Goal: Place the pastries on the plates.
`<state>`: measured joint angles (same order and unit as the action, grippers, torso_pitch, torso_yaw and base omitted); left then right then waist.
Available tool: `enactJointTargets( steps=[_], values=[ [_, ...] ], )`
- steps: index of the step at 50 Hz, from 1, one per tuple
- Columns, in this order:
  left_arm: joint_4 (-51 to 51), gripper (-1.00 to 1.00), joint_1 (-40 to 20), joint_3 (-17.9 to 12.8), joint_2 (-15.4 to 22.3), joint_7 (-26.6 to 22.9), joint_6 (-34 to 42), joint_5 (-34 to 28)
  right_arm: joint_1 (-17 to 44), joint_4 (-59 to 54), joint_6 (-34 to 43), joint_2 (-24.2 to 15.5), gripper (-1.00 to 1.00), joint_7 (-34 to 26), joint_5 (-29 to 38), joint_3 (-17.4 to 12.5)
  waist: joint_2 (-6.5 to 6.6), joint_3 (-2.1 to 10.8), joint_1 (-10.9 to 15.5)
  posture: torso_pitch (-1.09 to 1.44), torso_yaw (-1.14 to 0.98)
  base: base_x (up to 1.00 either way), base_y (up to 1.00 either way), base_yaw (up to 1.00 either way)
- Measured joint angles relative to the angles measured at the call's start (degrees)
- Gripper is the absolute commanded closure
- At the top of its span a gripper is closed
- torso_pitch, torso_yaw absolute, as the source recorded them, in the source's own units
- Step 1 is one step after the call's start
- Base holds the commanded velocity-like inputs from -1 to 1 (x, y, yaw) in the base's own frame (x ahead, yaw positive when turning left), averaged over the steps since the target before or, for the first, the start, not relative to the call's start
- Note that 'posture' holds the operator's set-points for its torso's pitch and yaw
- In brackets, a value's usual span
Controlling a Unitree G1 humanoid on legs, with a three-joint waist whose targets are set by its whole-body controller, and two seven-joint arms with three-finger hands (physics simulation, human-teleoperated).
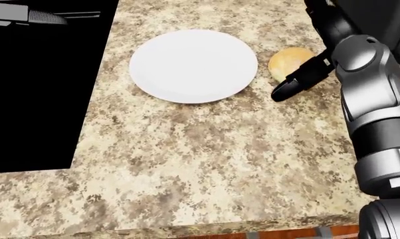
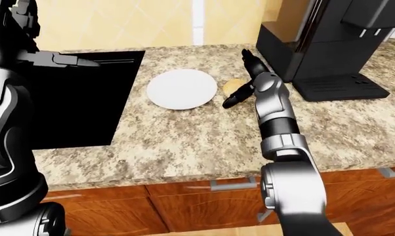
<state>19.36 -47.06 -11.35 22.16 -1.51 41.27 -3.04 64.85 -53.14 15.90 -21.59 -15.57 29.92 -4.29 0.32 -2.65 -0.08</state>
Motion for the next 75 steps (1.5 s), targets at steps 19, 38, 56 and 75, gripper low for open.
enactJointTargets(
  steps=[19,38,56,75],
  values=[
    [0.98,-1.0,0.4,-0.41,0.54,-0.27,0.72,-0.51,-0.76,0.05,-0.1,-0.36,-0.21,-0.12,0.26,0.15,-0.01,0.11,-0.02,0.0,0.0,0.0,0.0,0.0],
    [0.92,-1.0,-0.12,-0.64,1.06,-0.25,1.11,-0.62,0.86,-1.35,-1.13,-1.03,0.33,0.08,1.9,0.36,0.08,-0.01,0.01,0.0,0.0,0.0,0.0,0.0],
    [1.04,-1.0,0.46,-0.71,0.7,0.03,0.77,-0.4,12.86,-7.99,-3.32,-0.65,0.6,1.37,2.46,0.67,0.32,-0.19,-0.32,0.0,0.0,0.0,0.0,0.0],
    [1.93,-1.0,-0.1,-0.97,1.63,0.77,1.98,0.98,18.26,-17.08,-8.56,8.8,0.65,4.37,0.03,2.37,0.94,-0.37,-0.35,0.0,0.0,0.0,0.0,0.0]
  ],
)
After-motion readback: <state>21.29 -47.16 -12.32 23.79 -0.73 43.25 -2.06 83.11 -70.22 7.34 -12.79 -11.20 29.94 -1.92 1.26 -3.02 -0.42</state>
